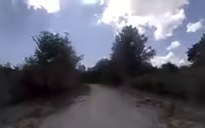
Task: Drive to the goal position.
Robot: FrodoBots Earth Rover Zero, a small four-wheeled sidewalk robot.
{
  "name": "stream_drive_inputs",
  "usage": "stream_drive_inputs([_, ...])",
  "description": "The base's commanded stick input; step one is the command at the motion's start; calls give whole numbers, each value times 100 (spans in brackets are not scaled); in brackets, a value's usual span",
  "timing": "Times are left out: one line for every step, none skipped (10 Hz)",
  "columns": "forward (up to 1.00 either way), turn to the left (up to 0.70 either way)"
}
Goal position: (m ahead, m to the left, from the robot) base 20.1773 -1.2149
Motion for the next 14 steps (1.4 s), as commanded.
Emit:
stream_drive_inputs([85,0])
stream_drive_inputs([85,0])
stream_drive_inputs([85,0])
stream_drive_inputs([85,0])
stream_drive_inputs([85,0])
stream_drive_inputs([85,0])
stream_drive_inputs([85,0])
stream_drive_inputs([85,0])
stream_drive_inputs([85,0])
stream_drive_inputs([85,0])
stream_drive_inputs([85,0])
stream_drive_inputs([85,0])
stream_drive_inputs([85,0])
stream_drive_inputs([85,0])
